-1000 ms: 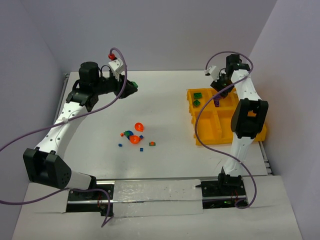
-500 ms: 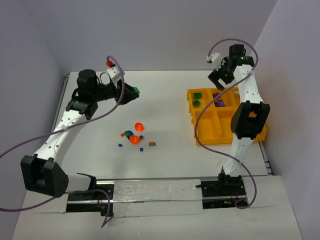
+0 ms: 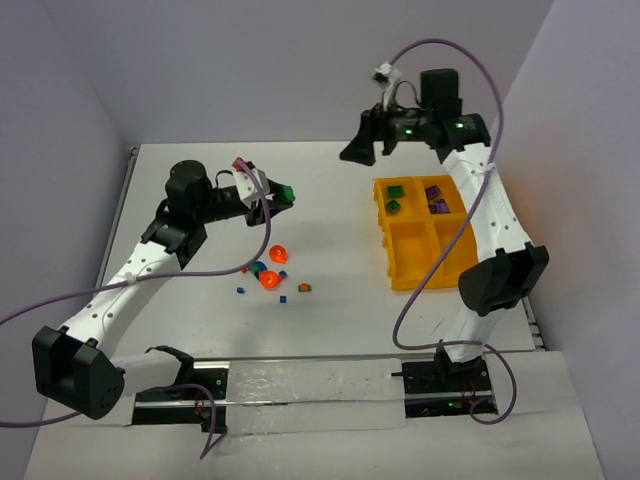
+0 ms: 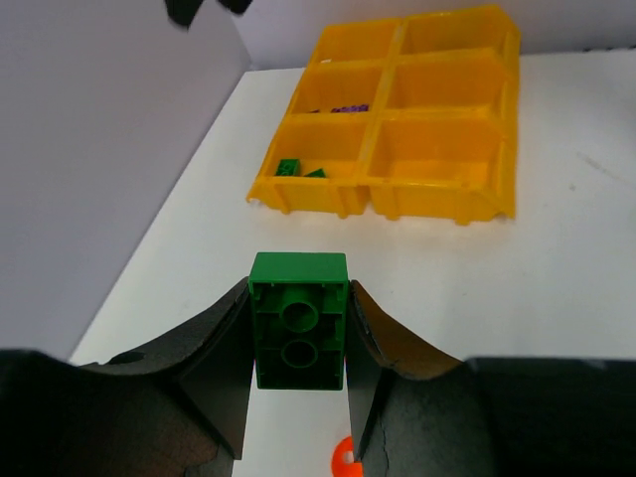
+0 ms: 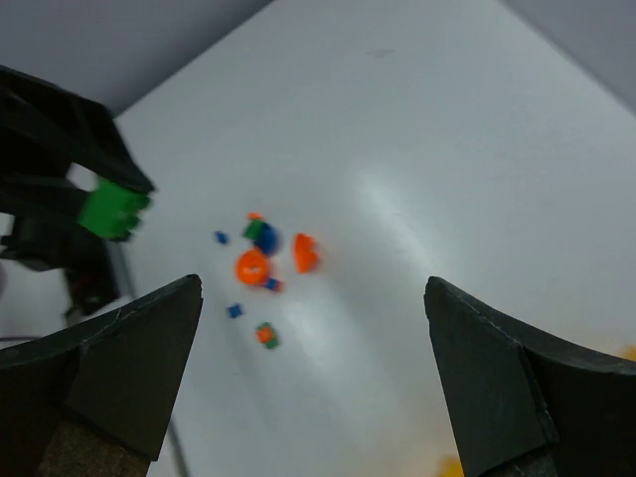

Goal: Sort the legos into containers by color

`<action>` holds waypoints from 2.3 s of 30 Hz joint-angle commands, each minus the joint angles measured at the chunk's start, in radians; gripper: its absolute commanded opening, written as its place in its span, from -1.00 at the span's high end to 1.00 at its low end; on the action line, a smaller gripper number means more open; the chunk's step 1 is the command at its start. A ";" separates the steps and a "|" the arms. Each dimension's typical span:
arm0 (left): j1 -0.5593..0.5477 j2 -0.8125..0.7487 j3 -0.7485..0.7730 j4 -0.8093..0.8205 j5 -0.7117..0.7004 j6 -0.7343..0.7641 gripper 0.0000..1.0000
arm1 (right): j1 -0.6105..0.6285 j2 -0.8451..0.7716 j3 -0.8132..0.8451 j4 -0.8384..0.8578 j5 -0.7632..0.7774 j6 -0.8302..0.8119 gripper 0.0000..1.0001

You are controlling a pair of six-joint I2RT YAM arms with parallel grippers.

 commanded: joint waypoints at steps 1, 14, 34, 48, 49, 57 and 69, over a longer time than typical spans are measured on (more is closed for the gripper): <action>-0.037 -0.024 -0.004 0.033 -0.123 0.141 0.92 | 0.085 0.031 -0.002 0.056 -0.073 0.240 -0.99; -0.083 -0.003 0.010 0.059 -0.181 0.114 0.92 | 0.237 0.038 -0.031 0.023 -0.057 0.219 -0.93; -0.123 0.025 0.035 0.091 -0.200 0.090 0.91 | 0.303 0.078 -0.041 0.029 0.014 0.248 -0.16; -0.132 0.044 0.036 0.121 -0.370 0.042 -0.20 | 0.278 0.066 -0.057 0.023 0.028 0.236 1.00; -0.133 0.049 0.044 0.114 -0.408 0.020 -0.68 | 0.264 0.067 -0.052 0.022 0.034 0.235 1.00; -0.106 0.027 0.047 0.058 -0.537 -0.055 -0.99 | 0.079 0.058 -0.074 -0.034 0.128 0.119 1.00; -0.029 0.128 0.212 -0.203 -0.675 -0.240 -0.98 | -0.134 0.178 -0.029 0.004 0.641 -0.156 1.00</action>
